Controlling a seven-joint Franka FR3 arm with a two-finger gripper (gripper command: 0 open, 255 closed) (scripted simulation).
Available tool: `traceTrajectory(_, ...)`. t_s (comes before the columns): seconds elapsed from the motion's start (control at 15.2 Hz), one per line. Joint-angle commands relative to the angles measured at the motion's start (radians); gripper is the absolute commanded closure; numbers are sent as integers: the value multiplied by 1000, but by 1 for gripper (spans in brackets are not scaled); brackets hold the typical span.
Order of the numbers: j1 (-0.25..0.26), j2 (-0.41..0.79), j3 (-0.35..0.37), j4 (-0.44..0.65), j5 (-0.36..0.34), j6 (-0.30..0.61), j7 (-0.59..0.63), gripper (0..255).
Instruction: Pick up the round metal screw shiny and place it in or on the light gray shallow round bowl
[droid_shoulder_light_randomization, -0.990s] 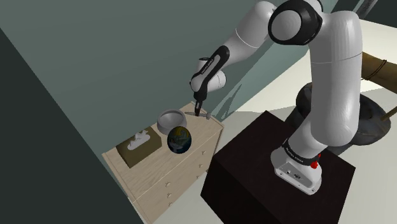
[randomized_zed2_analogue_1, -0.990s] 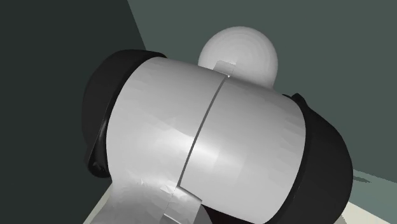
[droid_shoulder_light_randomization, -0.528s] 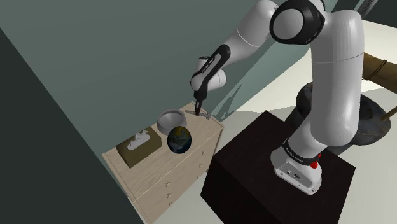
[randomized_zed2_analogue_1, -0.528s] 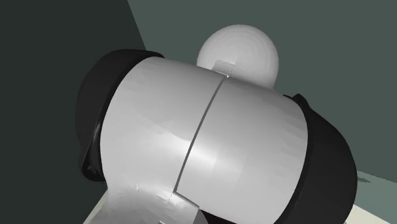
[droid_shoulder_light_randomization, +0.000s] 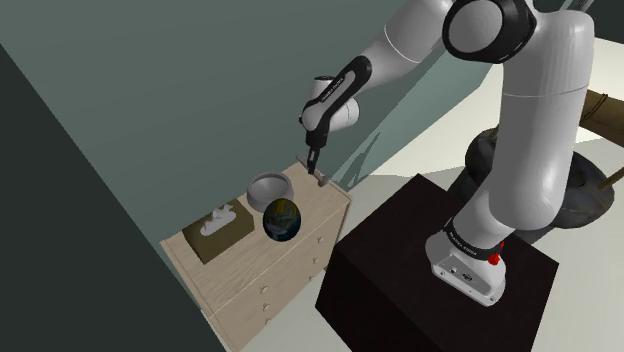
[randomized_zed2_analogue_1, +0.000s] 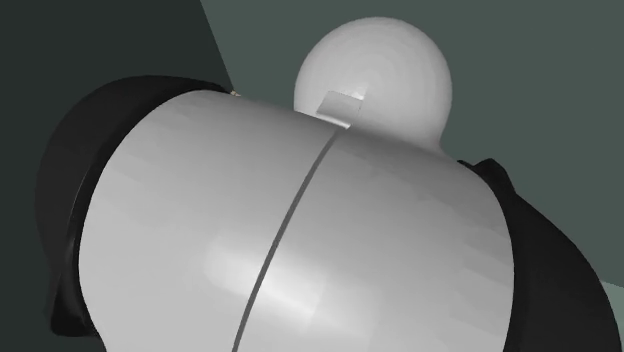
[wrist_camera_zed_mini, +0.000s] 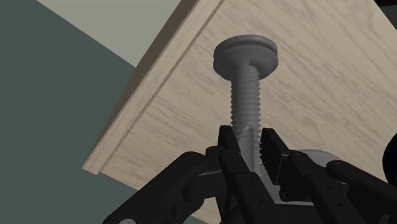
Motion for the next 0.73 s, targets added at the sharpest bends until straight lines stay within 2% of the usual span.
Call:
traceTrajectory(0.0, 4, -28, -3, -6, -5, -21, 9, 255)
traceTrajectory(0.66, 13, -145, -18, -16, -32, -128, 38, 255)
